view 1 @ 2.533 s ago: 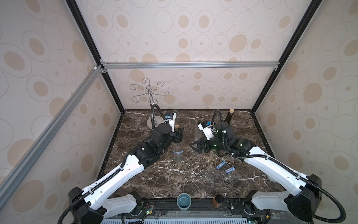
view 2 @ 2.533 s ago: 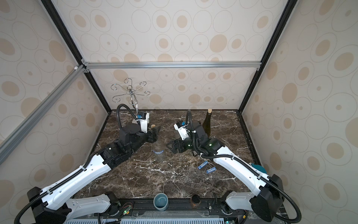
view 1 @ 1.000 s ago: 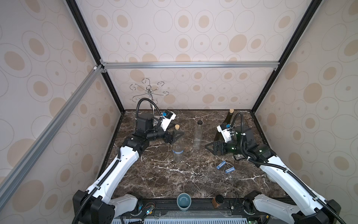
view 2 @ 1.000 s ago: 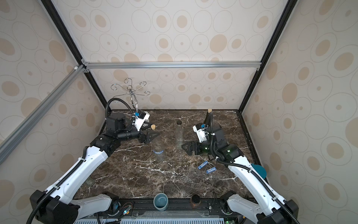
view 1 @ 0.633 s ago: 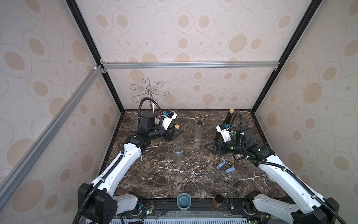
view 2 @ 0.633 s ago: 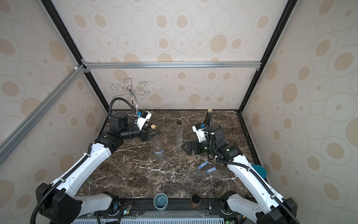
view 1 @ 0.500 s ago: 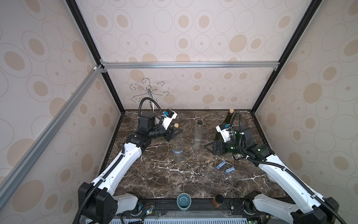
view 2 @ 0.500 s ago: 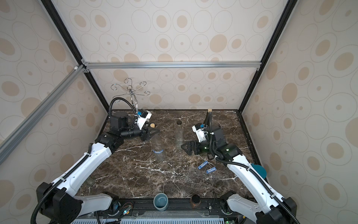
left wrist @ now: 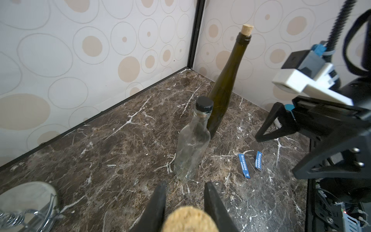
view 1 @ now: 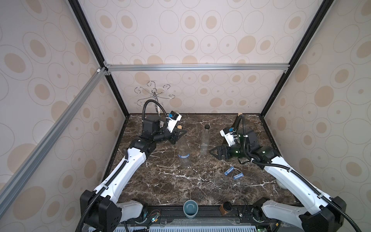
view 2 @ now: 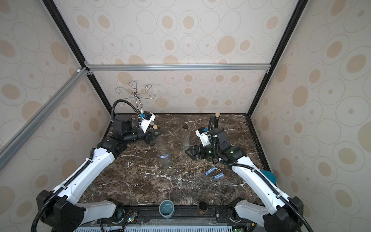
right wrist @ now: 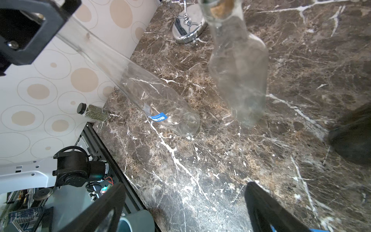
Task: Remove the label from the bottle
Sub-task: Adjust the bottle at the center of the board.
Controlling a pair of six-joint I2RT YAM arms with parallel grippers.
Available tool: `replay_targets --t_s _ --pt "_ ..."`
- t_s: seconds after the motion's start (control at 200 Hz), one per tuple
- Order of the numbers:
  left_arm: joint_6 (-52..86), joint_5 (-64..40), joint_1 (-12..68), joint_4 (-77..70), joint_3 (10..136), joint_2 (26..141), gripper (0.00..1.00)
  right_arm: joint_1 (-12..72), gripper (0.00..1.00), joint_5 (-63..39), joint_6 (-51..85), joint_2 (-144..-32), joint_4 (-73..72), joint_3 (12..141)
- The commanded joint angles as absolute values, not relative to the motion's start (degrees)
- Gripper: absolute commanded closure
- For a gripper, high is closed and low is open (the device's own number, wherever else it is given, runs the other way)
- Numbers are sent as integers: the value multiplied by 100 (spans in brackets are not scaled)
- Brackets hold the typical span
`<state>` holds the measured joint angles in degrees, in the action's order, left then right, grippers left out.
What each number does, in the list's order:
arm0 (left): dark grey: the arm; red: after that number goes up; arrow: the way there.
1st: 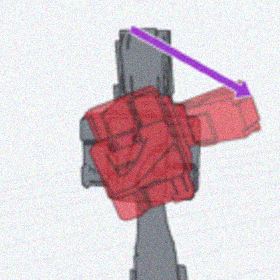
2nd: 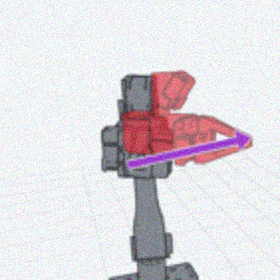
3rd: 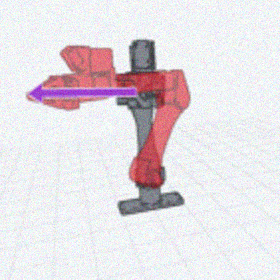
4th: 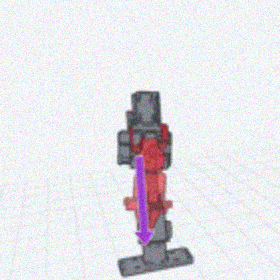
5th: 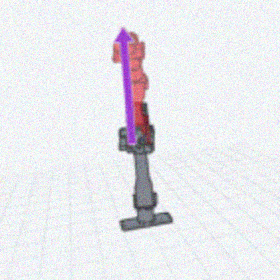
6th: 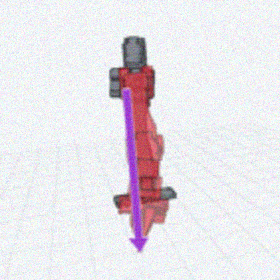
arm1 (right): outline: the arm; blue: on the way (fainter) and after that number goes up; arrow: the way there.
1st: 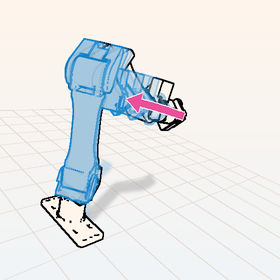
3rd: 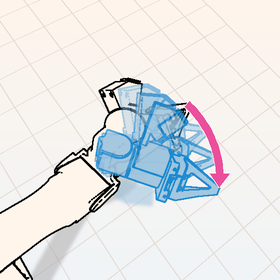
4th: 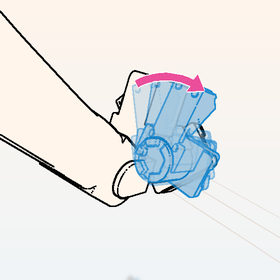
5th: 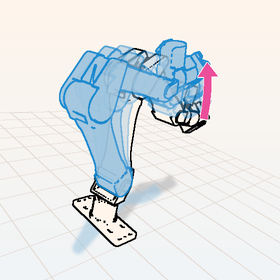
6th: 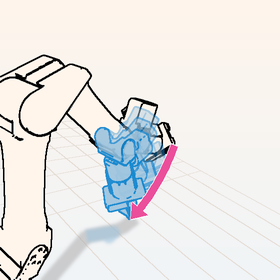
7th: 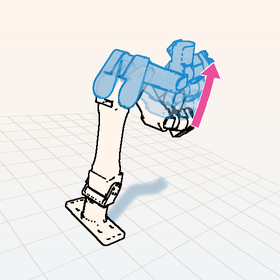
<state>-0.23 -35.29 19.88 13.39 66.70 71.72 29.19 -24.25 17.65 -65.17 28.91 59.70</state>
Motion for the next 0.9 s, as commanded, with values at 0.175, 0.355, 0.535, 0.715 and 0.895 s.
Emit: replay_targets --t_s 0.175,0.355,0.535,0.715,0.895 --pt "497 -2075 2416 1542 7561 6763 95 3426 5 -2196 1736 -6995 2505 6356" --pt "873 -406 3115 1678 7661 6758 100 3723 6 -2057 1699 -7340 2428 6582" --pt "1301 1023 3866 1626 7560 6802 100 3832 6 -2037 1745 -7503 2295 6631" --pt "1727 1894 4348 1473 7408 6811 100 3888 7 -1971 1740 -7585 2244 6601" --pt "1877 2156 4522 1308 7189 6909 100 3885 7 -1956 1732 -7585 2231 6543"
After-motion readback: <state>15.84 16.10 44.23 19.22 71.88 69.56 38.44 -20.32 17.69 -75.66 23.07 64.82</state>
